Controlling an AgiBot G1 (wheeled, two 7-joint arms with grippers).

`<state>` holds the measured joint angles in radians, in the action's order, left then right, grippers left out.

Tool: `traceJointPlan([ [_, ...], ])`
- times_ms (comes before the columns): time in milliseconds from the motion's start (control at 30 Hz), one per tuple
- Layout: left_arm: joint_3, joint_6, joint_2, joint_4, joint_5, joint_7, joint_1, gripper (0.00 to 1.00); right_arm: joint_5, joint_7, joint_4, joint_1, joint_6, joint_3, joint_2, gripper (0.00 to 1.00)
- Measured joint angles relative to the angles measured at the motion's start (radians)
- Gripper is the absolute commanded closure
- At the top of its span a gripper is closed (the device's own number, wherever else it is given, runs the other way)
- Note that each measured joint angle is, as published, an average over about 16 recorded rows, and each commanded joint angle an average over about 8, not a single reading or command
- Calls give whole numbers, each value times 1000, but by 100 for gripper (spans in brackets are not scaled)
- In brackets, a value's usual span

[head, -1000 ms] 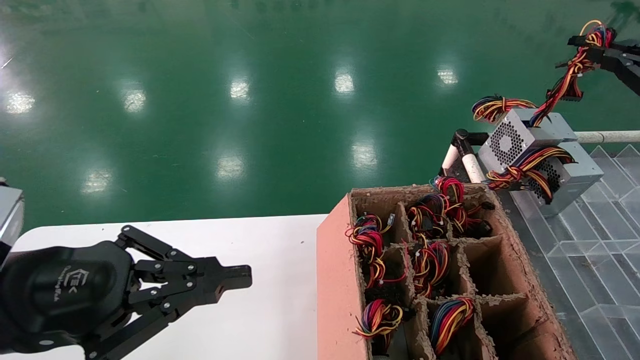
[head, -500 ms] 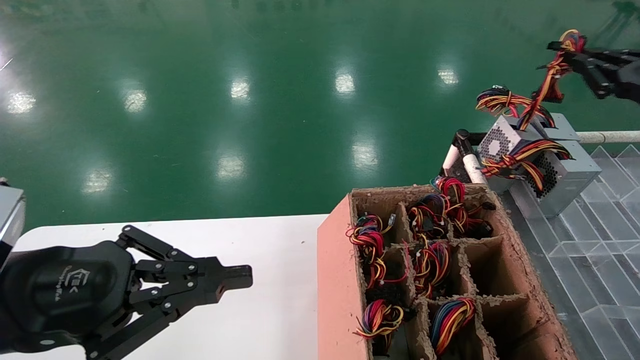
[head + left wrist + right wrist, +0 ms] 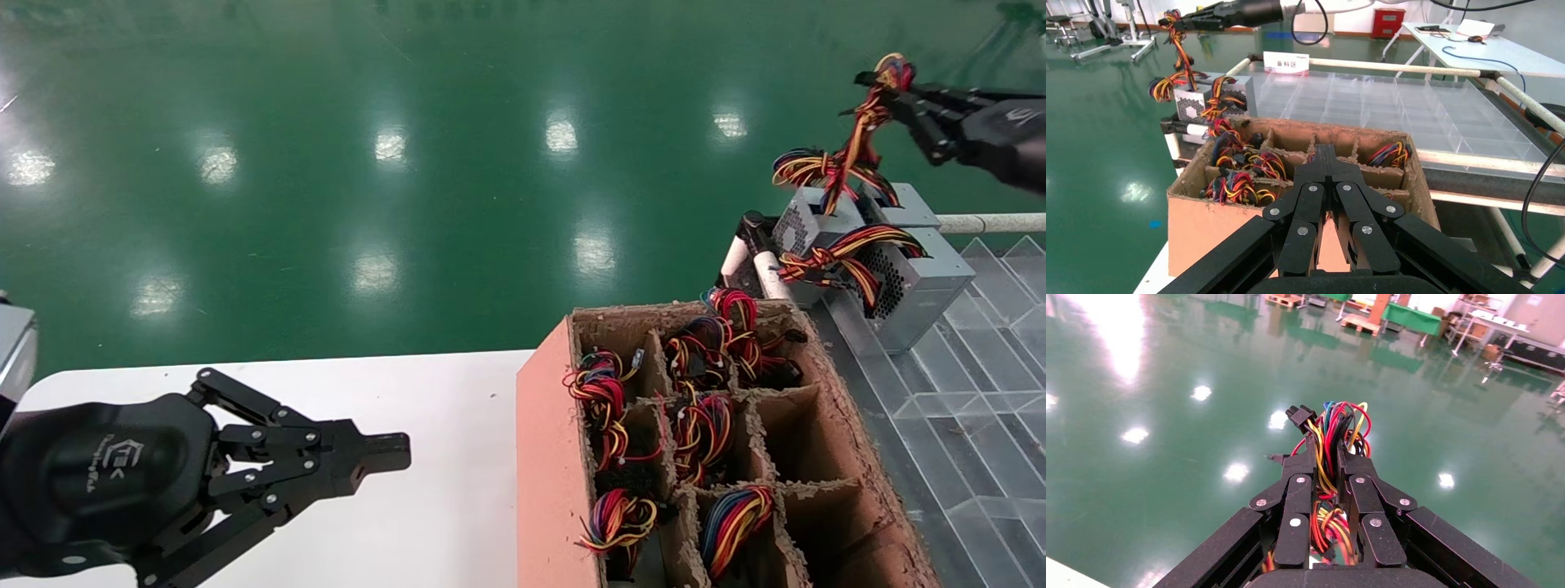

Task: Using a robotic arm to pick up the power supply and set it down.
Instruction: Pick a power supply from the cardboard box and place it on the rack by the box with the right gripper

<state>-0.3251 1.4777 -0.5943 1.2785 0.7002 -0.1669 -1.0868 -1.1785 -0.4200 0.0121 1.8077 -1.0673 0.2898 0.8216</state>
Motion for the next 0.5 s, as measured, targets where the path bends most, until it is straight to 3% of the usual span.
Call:
traceJointPlan([
  [100, 0, 0, 0, 0, 0, 0, 0, 100, -4, 2, -1, -8, -14, 3, 7, 97],
  [367, 0, 0, 0, 0, 0, 0, 0, 100, -27, 12, -6, -18, -50, 19, 21, 3],
  [500, 0, 0, 0, 0, 0, 0, 0, 100, -39, 16, -12, -13, -65, 27, 23, 0],
])
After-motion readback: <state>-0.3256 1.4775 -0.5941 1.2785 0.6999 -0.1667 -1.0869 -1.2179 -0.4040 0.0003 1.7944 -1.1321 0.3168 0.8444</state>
